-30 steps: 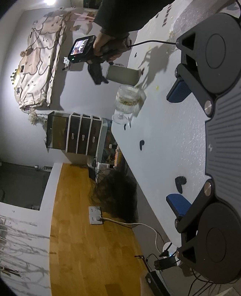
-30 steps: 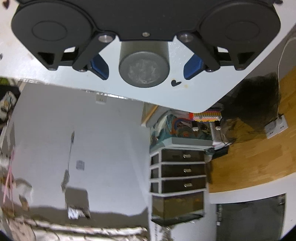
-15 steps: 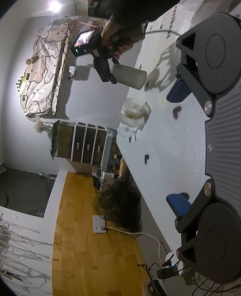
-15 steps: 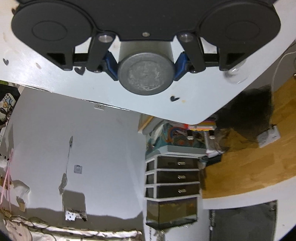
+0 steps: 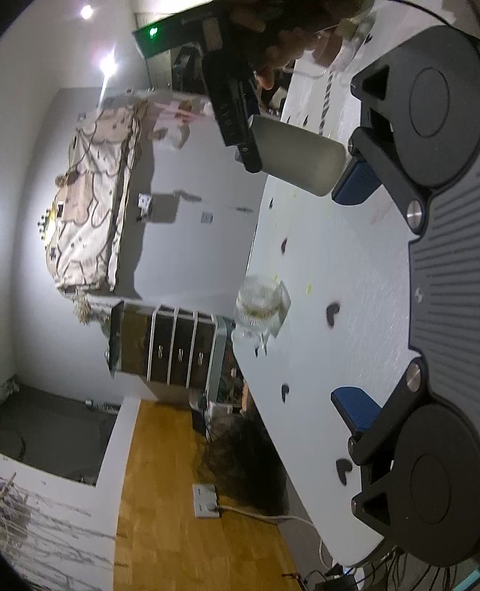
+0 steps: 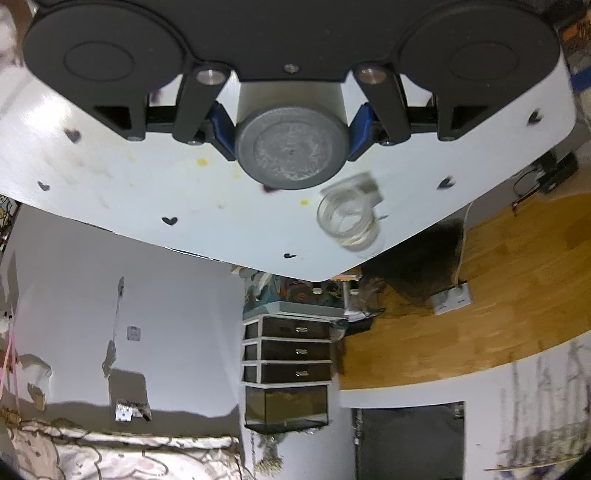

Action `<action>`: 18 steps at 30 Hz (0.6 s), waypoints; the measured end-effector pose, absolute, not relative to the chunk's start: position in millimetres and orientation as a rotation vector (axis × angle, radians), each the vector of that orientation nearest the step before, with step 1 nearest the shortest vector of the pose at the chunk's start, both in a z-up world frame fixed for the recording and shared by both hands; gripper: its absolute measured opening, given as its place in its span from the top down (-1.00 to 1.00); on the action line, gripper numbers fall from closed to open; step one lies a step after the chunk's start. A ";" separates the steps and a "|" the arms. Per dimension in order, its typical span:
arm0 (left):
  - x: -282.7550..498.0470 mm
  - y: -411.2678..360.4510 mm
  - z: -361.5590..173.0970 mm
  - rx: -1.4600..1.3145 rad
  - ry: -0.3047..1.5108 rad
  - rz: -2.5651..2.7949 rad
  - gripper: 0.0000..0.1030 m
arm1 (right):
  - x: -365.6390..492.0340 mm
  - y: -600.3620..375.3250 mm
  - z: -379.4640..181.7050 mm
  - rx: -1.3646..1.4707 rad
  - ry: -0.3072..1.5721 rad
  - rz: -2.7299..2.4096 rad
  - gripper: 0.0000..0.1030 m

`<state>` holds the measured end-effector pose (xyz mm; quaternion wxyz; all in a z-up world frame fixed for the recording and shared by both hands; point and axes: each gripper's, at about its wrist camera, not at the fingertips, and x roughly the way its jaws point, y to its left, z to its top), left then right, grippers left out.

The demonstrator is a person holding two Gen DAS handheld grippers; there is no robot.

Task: Flip cup upright
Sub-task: 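Lift the grey cup with the right tool and carry it toward the left tool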

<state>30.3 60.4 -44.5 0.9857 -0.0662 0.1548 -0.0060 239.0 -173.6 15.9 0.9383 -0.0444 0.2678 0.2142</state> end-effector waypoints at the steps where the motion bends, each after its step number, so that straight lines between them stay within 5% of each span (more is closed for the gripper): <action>1: 28.1 58.6 -44.7 -0.130 0.311 -0.022 -1.00 | 227.1 -176.9 14.8 -0.097 0.540 0.438 -0.23; 18: 18.4 37.6 -43.6 -0.121 0.311 -0.085 -1.00 | 129.2 -225.8 -25.8 0.018 0.405 0.417 -0.23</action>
